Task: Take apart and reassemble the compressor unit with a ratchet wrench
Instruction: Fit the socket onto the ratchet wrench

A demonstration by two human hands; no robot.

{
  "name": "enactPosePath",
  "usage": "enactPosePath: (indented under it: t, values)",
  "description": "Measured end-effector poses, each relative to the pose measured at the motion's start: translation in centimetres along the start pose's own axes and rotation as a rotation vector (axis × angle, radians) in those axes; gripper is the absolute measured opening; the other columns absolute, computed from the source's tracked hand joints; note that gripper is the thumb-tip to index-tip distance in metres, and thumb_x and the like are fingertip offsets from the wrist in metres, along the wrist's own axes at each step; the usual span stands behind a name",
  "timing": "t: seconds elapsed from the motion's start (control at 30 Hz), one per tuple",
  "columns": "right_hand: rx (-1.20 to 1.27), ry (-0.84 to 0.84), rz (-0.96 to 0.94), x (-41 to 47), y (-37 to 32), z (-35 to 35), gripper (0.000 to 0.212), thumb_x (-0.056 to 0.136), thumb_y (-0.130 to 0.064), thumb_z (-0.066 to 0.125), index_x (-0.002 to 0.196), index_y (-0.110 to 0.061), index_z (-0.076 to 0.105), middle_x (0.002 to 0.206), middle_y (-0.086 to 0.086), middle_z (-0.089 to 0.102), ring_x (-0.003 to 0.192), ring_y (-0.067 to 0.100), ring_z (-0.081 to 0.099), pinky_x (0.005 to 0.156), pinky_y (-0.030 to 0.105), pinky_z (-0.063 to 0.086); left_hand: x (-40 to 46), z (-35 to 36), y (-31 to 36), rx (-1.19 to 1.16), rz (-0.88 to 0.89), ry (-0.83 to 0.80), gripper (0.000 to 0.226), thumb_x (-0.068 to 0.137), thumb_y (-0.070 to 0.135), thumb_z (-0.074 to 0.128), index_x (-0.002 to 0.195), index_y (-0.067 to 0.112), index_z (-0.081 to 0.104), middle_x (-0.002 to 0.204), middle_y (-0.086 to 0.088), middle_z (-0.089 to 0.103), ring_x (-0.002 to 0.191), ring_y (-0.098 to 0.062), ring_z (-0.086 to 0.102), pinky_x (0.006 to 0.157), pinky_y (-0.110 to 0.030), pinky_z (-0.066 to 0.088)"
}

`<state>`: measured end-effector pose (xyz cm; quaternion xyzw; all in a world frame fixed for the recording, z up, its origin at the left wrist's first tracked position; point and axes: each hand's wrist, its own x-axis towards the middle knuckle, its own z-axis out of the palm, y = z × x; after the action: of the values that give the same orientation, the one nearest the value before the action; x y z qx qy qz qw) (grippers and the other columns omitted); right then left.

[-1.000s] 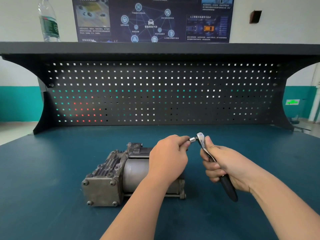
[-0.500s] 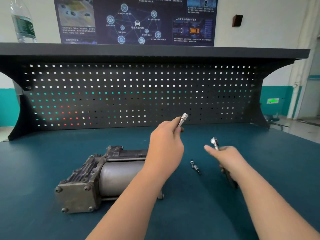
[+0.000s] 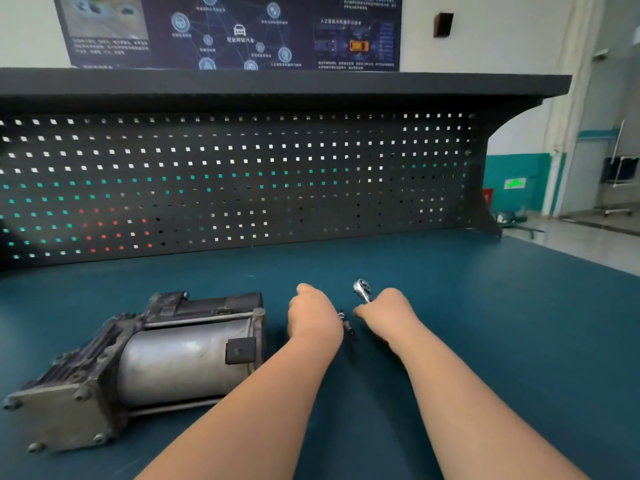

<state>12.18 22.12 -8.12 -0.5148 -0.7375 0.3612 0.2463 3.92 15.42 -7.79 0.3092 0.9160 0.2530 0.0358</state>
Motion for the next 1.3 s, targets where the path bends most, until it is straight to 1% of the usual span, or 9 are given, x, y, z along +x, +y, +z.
enactPosePath:
  t: [0.13,0.2,0.27,0.4,0.63,0.77,0.9,1.07,1.3]
  values:
    - [0.02,-0.005,0.032,0.6,0.2,0.2,0.02,0.082,-0.016,0.06,0.072,-0.014,0.043,0.065,0.002,0.048,0.053,0.018,0.044,0.049,0.025,0.032,0.7,0.0,0.1,0.091,0.002,-0.007,0.031,0.085,0.007,0.055,0.113,0.003,0.042,0.124,-0.013,0.051,0.115,-0.025,0.053,0.082,-0.028,0.046]
    - [0.037,-0.008,0.037,0.8,0.3,0.3,0.019,0.082,-0.016,0.059,0.073,-0.014,0.043,0.065,0.002,0.048,0.053,0.018,0.043,0.049,0.025,0.032,0.9,-0.2,0.1,0.119,0.004,-0.024,0.007,0.083,0.005,0.054,0.088,0.008,0.049,0.114,-0.01,0.057,0.106,-0.026,0.056,0.073,-0.028,0.044]
    - [0.055,-0.005,0.037,0.8,0.3,0.3,0.018,0.081,-0.015,0.058,0.072,-0.014,0.042,0.065,0.002,0.047,0.052,0.018,0.042,0.049,0.025,0.031,1.0,-0.5,0.1,0.132,-0.005,-0.02,0.011,0.082,0.005,0.054,0.076,0.01,0.046,0.109,-0.009,0.058,0.104,-0.028,0.055,0.071,-0.029,0.041]
    - [0.074,0.003,0.035,0.9,0.4,0.3,0.015,0.079,-0.014,0.055,0.071,-0.015,0.042,0.063,0.001,0.046,0.05,0.018,0.04,0.048,0.025,0.029,1.5,-0.5,0.9,0.153,0.085,0.077,0.013,0.085,0.013,0.054,0.098,0.011,0.055,0.112,-0.01,0.058,0.11,-0.029,0.051,0.071,-0.031,0.04]
    - [0.17,0.033,0.065,1.0,0.3,0.3,0.013,0.081,-0.015,0.053,0.071,-0.014,0.044,0.063,0.002,0.047,0.05,0.017,0.041,0.045,0.023,0.028,1.6,0.8,1.8,0.16,0.129,-0.065,0.023,0.078,0.008,0.06,0.066,0.013,0.041,0.077,-0.001,0.051,0.077,-0.022,0.052,0.062,-0.029,0.041]
    - [0.239,0.029,0.062,0.5,-0.1,-0.1,0.019,0.085,-0.025,0.053,0.076,-0.01,0.047,0.062,0.003,0.046,0.051,0.018,0.04,0.045,0.024,0.028,1.3,0.4,2.1,0.1,0.167,0.014,0.01,0.082,0.009,0.059,0.078,0.01,0.05,0.096,-0.008,0.064,0.096,-0.027,0.058,0.068,-0.03,0.043]
    - [0.522,-0.024,-0.053,-0.4,-1.5,-1.2,0.048,0.093,-0.053,0.042,0.092,-0.007,0.057,0.061,0.002,0.047,0.05,0.018,0.042,0.048,0.026,0.032,0.5,-2.2,3.1,-0.377,0.218,0.153,0.017,0.091,0.024,0.057,0.099,0.009,0.061,0.097,-0.007,0.066,0.09,-0.024,0.064,0.072,-0.029,0.048]
    - [1.015,-0.332,-0.236,-3.6,-3.4,-2.9,0.046,0.094,-0.054,0.045,0.076,-0.012,0.05,0.044,-0.004,0.028,0.036,0.01,0.024,0.04,0.02,0.027,-2.3,-7.6,1.3,-0.965,0.296,0.094,0.008,0.085,0.017,0.066,0.084,0.011,0.061,0.057,0.002,0.066,0.053,-0.011,0.064,0.053,-0.025,0.052]
    - [0.828,-0.573,-0.418,-6.5,-4.6,-1.2,0.048,0.082,-0.06,0.048,0.075,-0.013,0.052,0.047,-0.002,0.027,0.035,0.011,0.024,0.041,0.021,0.028,-4.0,-10.5,-5.5,-1.535,0.182,-0.181,0.02,0.087,-0.013,0.05,0.081,-0.002,0.065,0.067,-0.005,0.069,0.059,-0.009,0.067,0.059,-0.014,0.054]
